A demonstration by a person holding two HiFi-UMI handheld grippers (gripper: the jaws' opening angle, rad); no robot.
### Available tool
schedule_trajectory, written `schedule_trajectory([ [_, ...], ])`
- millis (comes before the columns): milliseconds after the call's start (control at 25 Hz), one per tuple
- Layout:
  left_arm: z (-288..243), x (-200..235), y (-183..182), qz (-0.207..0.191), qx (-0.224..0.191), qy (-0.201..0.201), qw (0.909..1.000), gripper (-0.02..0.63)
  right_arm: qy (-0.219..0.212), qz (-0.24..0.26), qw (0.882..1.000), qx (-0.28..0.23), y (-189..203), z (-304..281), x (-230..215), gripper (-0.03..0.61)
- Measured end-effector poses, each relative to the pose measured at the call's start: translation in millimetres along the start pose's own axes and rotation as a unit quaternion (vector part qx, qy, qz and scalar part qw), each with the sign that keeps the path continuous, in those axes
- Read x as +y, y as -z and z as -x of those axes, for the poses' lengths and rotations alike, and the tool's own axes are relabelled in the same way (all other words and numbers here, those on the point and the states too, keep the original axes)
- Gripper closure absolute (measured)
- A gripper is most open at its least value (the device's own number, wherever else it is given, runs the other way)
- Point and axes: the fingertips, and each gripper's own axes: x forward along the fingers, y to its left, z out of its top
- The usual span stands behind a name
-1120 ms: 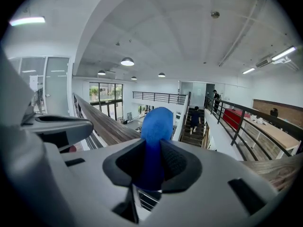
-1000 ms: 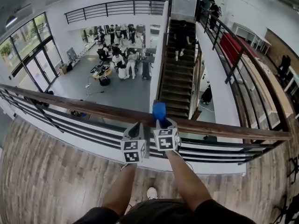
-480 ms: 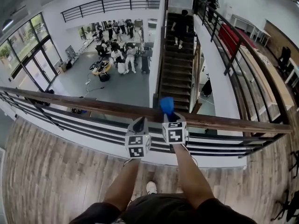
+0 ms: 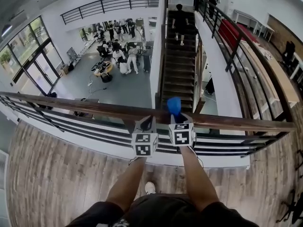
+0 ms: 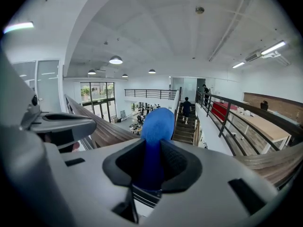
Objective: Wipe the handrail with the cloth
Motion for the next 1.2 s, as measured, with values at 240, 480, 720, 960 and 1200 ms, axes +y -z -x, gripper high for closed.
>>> schedule_trajectory([
  [240, -15, -46, -3, -0.006, 0.003, 0.003, 1.0000, 0.611, 0.004, -0.006, 1.000, 0.003, 7, 21, -47, 0.483],
  [480, -29, -88, -5, -0.016, 0.002, 0.016, 0.9997, 0.611, 0.007, -0.008, 1.000, -0.001, 21, 33, -88, 0.483],
  [720, -50, -140, -5, -0.015, 0.003, 0.017, 0.9997, 0.611, 0.013, -0.011, 1.000, -0.010, 35, 57, -147, 0.483],
  [960, -69, -222, -8, -0.003, 0.008, 0.032, 0.9995, 0.611, 0.019, -0.016, 1.000, -0.009, 58, 86, -224, 0.483],
  [1200, -84, -310, -11, -0.020, 0.007, 0.052, 0.9984, 0.611, 0.019, -0.014, 1.000, -0.006, 79, 115, -287, 0.483],
])
